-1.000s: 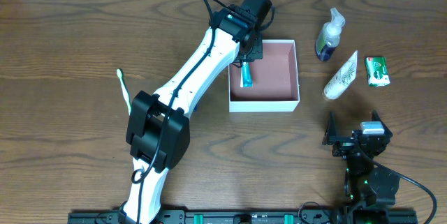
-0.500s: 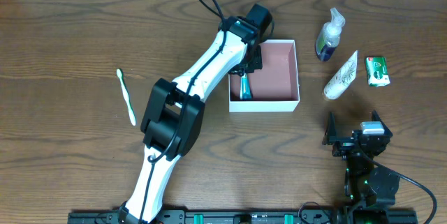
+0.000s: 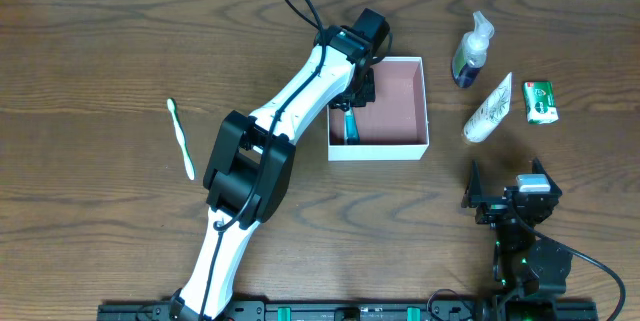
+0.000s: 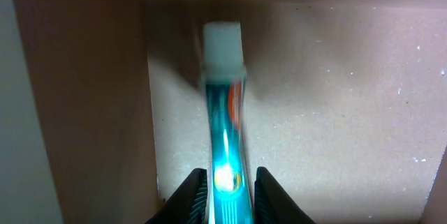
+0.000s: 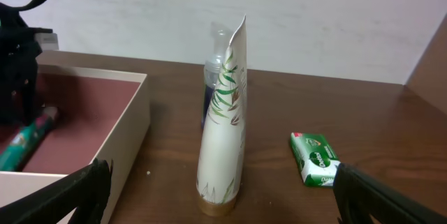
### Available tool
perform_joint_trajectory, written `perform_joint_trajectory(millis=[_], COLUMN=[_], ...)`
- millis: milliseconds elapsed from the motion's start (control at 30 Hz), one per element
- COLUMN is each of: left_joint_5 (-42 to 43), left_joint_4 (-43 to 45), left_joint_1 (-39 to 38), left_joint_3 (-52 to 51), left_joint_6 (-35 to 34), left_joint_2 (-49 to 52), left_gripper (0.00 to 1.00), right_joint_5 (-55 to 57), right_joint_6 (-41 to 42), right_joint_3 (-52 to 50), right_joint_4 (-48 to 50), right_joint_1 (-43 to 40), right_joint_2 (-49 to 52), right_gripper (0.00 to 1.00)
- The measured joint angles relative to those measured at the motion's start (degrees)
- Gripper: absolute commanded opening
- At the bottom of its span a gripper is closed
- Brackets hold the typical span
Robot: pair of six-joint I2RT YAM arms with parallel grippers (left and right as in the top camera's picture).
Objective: Pack container
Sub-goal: 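Lower the toothpaste tube into the box and open the left gripper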
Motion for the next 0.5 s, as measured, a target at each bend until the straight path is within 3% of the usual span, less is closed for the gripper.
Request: perform_joint_trajectory(millis=[500], left_joint_5=[5.16], left_joint_4=[3.32], left_joint_1=[-0.22], left_joint_3=[0.00], left_joint_6=[0.90], left_joint_2=[-0.02], left_gripper=[0.23], right_joint_5=[0.00], right_joint_6=[0.00], right_joint_3=[0.00], right_joint_4=[0.00], right_joint_1=[0.00], right_joint_2=[0.00], right_gripper=[0.99])
